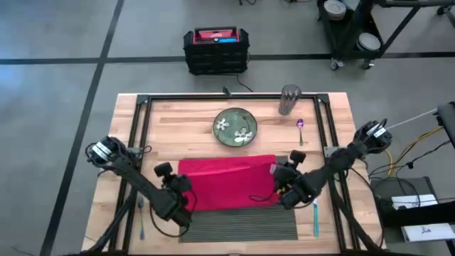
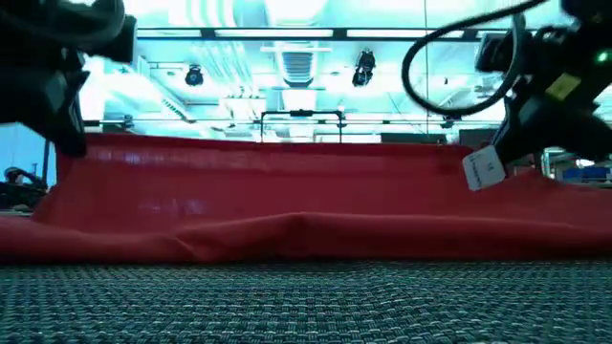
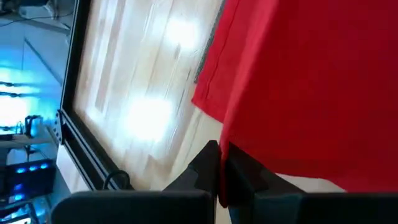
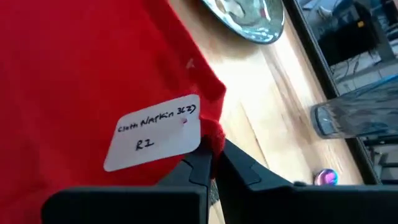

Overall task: Set table place
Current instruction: Fold the red table napkin

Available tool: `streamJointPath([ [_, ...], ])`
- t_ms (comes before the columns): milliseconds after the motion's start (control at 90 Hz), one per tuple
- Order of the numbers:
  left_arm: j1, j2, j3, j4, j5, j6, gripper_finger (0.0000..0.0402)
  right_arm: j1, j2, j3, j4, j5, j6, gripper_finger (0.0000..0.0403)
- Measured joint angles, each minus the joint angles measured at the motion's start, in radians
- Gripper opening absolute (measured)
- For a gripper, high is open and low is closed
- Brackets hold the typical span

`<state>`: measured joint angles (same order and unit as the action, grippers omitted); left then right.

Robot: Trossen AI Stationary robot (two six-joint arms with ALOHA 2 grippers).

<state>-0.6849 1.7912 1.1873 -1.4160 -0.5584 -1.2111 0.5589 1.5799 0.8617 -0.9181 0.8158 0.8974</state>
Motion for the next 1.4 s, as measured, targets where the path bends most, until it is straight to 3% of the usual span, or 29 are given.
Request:
streamJointPath([
  [278,0.001,0.0,-0.076,0.122,-0.053,-0.006,0.0,-0.023,0.0,-0.08,0.11,-0.012,-0.019,0.0],
  [667,-0.001,-0.004,-0.1,0.048,-0.011,-0.055,0.0,-0.032,0.0,-0.099,0.166,0.003,-0.079,0.0],
  [989,0.024,-0.005,-0.132,0.059,-0.087,-0.067,0.0,-0.115,0.007,-0.119,0.202,-0.004,-0.162,0.0],
  [1233,0.028,-0.005,-0.141,0.072,-0.083,-0.061,0.0,-0.139,0.007,-0.119,0.232,-0.004,-0.203,0.0],
  [1400,0.03,-0.005,-0.142,0.069,-0.07,-0.058,0.0028,-0.156,0.007,-0.121,0.229,-0.005,-0.203,0.0006],
])
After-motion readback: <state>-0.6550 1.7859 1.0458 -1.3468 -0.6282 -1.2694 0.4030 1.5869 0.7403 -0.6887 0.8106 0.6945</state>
